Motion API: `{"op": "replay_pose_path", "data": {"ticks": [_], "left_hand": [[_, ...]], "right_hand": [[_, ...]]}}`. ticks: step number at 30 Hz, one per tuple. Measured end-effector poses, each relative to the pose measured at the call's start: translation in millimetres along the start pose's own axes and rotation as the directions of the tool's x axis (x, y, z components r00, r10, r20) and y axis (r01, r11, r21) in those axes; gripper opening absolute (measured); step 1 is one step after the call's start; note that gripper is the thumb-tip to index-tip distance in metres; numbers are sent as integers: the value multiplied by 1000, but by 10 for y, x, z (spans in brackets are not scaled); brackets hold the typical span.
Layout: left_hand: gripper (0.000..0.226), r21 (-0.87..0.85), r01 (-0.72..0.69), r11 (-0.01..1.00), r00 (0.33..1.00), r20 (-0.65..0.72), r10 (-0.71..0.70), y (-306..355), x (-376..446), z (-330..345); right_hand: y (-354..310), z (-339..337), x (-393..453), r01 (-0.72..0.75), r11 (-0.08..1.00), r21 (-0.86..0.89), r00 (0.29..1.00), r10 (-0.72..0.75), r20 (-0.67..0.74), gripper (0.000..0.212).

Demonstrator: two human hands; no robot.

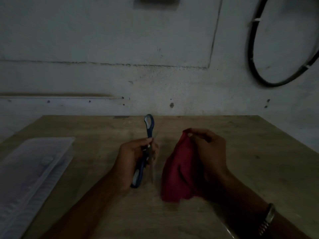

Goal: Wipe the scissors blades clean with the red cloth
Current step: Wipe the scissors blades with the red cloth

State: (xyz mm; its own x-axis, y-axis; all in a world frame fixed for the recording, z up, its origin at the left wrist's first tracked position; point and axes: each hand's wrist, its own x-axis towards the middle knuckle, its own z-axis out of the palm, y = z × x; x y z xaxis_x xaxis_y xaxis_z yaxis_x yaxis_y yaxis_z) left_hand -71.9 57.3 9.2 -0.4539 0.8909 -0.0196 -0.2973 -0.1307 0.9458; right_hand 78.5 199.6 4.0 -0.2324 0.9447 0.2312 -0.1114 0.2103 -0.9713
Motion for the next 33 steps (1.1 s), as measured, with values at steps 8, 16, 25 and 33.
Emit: {"op": "replay_pose_path", "data": {"ticks": [8, 16, 25, 33], "left_hand": [[29, -462, 345, 817, 839, 542, -47, -8, 13, -191], [20, -372, 466, 803, 712, 696, -91, -27, -8, -109], [49, -192, 254, 948, 935, 300, -190, 20, -20, -87], [88, -494, 256, 831, 961, 222, -164, 183, -24, -210]], "right_hand": [[-71, 196, -256, 140, 990, -16, 958, -131, 255, 18], [-155, 116, -106, -136, 967, 218, 943, 58, 328, 28], [-147, 86, -58, -83, 969, 232, 974, 29, 226, 15], [-90, 58, -35, -105, 967, 231, 993, 87, 86, 18]]}}
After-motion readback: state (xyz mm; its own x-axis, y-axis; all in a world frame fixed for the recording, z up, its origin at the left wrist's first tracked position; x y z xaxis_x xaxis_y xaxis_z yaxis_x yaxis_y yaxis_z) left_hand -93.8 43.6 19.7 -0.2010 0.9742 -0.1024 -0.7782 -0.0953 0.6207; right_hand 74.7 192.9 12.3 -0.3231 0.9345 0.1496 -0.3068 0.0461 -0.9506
